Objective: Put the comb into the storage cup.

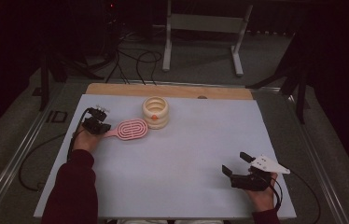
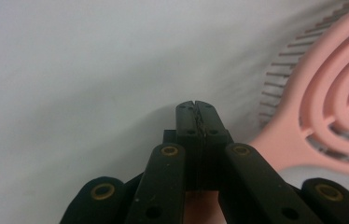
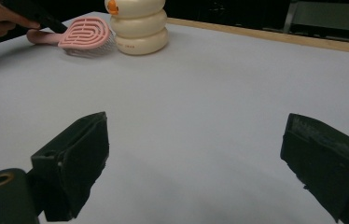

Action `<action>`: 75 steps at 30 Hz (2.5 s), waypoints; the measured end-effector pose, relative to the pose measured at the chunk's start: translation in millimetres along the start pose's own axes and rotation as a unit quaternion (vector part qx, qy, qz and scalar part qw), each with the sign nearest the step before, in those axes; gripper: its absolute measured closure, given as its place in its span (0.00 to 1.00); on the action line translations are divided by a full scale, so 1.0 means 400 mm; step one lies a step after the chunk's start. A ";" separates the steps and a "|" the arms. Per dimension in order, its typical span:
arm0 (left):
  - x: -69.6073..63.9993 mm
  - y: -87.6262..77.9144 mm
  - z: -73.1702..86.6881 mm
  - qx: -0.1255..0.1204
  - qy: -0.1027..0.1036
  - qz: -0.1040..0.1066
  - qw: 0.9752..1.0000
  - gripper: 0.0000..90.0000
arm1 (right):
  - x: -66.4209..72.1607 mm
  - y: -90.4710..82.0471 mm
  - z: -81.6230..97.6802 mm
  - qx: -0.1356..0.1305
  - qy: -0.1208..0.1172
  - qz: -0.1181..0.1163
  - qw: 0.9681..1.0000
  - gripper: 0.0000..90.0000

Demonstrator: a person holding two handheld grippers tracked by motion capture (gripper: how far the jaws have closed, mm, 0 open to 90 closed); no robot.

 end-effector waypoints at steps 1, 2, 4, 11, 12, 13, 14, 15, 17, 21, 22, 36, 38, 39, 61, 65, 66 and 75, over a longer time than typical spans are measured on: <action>0.000 0.000 0.000 0.000 0.000 0.000 1.000 1.00 | 0.000 0.000 0.000 0.000 -0.001 0.000 1.000 0.09; 0.003 -0.003 0.005 0.002 0.000 0.000 1.000 1.00 | 0.001 0.001 0.000 0.000 -0.001 0.001 1.000 0.09; 0.007 -0.012 0.019 0.005 -0.004 0.001 1.000 1.00 | 0.001 0.001 0.000 0.000 -0.001 0.001 1.000 0.09; -0.001 -0.035 0.050 0.003 -0.011 0.021 1.000 1.00 | 0.002 0.001 0.000 0.000 -0.002 0.000 1.000 0.09; -0.005 -0.040 0.054 0.004 -0.008 0.024 1.000 0.99 | 0.002 0.001 0.001 0.001 -0.003 0.000 1.000 0.09; -0.005 -0.040 0.054 0.004 -0.008 0.024 1.000 0.99 | 0.002 0.002 0.001 0.001 -0.003 0.000 1.000 0.09; -0.009 -0.044 0.058 0.003 -0.006 0.026 1.000 0.99 | 0.002 0.002 0.001 0.001 -0.003 0.000 1.000 0.09; -0.014 -0.049 0.064 0.002 -0.002 0.027 1.000 0.99 | 0.002 0.001 0.000 0.002 -0.003 -0.001 1.000 0.09; -0.017 -0.056 0.071 0.001 0.001 0.027 1.000 0.99 | 0.004 0.002 0.000 0.001 -0.001 -0.002 1.000 0.09; -0.016 -0.064 0.080 0.000 0.001 0.025 1.000 0.99 | 0.004 0.002 0.000 0.001 -0.002 -0.002 1.000 0.09; -0.015 -0.064 0.081 0.000 0.000 0.025 1.000 0.98 | 0.007 0.004 0.000 0.002 -0.005 -0.002 1.000 0.09; -0.017 -0.104 0.058 -0.053 -0.023 0.013 0.998 0.69 | 0.005 0.003 0.001 0.002 -0.004 -0.002 1.000 0.09; -0.028 -0.143 0.041 -0.106 -0.036 0.019 0.994 0.58 | 0.006 0.004 0.000 0.001 -0.005 -0.002 1.000 0.09; -0.033 -0.158 0.037 -0.125 -0.037 0.020 0.991 0.55 | 0.006 0.004 0.000 0.001 -0.005 -0.002 1.000 0.09; -0.156 -0.364 0.144 -0.303 -0.044 0.006 0.952 0.00 | 0.014 -0.001 -0.012 -0.020 -0.013 -0.006 1.000 0.09; -0.173 -0.373 0.151 -0.316 -0.038 0.003 0.948 0.00 | 0.014 -0.006 -0.017 -0.026 -0.014 -0.007 1.000 0.09; -0.177 -0.375 0.154 -0.317 -0.035 0.004 0.948 0.00 | 0.015 -0.006 -0.017 -0.028 -0.014 -0.009 0.999 0.09; -0.202 -0.381 0.169 -0.324 -0.017 0.011 0.946 0.00 | 0.026 -0.005 -0.026 -0.038 -0.022 -0.017 0.999 0.09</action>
Point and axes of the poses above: each handheld gripper's, and its own axes: y roughly forward along the jaws, z roughly out of its underside, x roughly to its left, the point moved 7 cm from there along y, roughly forward along the jaws, and after that the axes turned 10 degrees about -x, right-handed, at the moved point
